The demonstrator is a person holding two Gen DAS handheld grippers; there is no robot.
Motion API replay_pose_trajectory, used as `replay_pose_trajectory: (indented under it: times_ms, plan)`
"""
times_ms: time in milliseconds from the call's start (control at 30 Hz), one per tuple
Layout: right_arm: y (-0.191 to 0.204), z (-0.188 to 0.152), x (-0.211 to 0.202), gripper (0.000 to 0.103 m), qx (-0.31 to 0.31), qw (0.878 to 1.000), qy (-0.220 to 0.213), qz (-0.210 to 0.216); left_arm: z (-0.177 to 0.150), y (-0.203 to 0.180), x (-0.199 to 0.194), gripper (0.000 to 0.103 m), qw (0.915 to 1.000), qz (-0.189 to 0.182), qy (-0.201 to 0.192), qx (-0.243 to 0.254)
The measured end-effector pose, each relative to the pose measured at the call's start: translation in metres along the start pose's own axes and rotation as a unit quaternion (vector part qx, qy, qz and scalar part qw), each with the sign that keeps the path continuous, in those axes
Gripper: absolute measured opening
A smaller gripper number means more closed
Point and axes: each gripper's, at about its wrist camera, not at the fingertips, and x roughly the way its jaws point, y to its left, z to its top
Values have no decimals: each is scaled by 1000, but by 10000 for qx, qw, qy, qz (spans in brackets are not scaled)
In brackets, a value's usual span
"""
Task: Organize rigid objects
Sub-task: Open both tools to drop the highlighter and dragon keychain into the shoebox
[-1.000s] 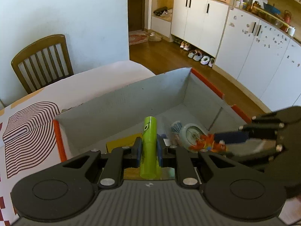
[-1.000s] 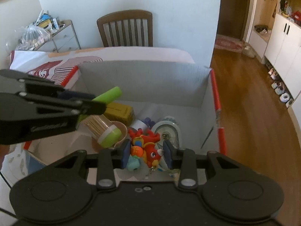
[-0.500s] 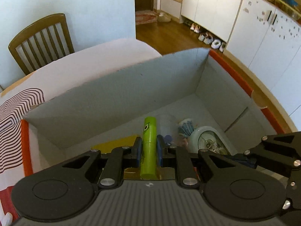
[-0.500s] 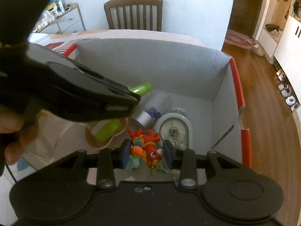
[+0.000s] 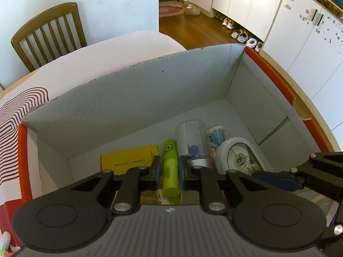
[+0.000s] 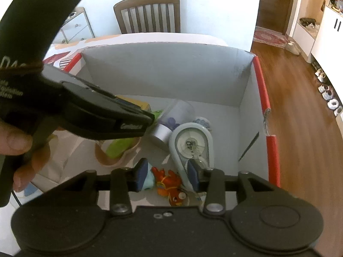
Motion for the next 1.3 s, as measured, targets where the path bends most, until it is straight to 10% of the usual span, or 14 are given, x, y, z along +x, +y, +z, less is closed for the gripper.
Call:
replay_pose_trajectory:
  times_ms: [1300]
  plan:
    - [37, 7, -86, 76, -193, 9947, -980, 249, -54, 30, -137, 17, 9920, -277, -1184, -347]
